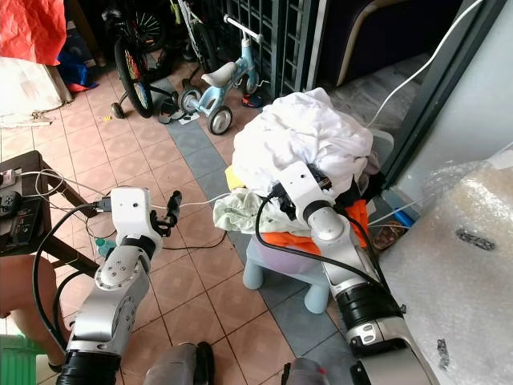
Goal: Clothes washing
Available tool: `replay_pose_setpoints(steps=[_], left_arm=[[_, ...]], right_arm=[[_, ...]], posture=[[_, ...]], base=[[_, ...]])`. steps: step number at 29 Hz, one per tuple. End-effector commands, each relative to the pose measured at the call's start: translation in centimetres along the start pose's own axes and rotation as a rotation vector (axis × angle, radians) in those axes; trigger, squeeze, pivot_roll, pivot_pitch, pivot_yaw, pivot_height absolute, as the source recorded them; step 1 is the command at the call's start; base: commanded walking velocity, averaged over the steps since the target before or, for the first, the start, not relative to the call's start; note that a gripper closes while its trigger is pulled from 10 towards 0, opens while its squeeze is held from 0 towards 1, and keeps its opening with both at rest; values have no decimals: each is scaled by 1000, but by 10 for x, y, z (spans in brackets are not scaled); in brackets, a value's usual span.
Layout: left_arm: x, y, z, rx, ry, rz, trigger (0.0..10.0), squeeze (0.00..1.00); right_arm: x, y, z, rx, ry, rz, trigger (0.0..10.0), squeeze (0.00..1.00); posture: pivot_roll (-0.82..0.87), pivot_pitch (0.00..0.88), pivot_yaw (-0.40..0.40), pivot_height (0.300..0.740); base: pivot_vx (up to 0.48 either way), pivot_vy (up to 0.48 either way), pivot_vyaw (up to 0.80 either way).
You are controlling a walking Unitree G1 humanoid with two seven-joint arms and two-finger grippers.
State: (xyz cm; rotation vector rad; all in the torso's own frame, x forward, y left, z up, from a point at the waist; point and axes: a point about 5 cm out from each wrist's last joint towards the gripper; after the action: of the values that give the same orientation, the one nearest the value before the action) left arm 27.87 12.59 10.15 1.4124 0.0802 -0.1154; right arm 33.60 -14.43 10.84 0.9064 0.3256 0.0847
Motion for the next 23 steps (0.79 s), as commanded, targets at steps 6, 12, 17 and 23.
replay_pose_setpoints(steps=[6, 12, 17, 23], left_arm=[[1, -2, 0, -1, 1, -10, 10000, 0], [1, -2, 0, 0, -3, -11, 10000, 0], [1, -3, 0, -1, -1, -13, 10000, 0], [1, -3, 0, -2, -3, -14, 10000, 0]], right_arm=[[0, -5, -5, 17, 8, -13, 0, 0], [0, -5, -5, 19, 2, -12, 0, 0], [0, -5, -7, 29, 7, -6, 0, 0], [0, 1, -8, 53, 6, 33, 0, 0]], posture=[[-34, 90, 53, 740], [-35, 94, 55, 740], [-34, 97, 54, 740], [-35, 101, 53, 740]], base=[[0, 0, 0], [0, 0, 0], [0, 0, 0], [0, 0, 0]])
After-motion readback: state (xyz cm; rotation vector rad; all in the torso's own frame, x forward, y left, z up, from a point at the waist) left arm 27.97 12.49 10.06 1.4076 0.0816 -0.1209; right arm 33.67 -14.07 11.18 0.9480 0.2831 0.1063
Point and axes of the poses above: a point about 5 cm out from each wrist's last joint towards the gripper, its own x axis pointing out of the wrist towards the gripper, its own y axis along the axis of the wrist's last joint, z = x × y, and after that the axes turned 7 degrees about -x, right-handed
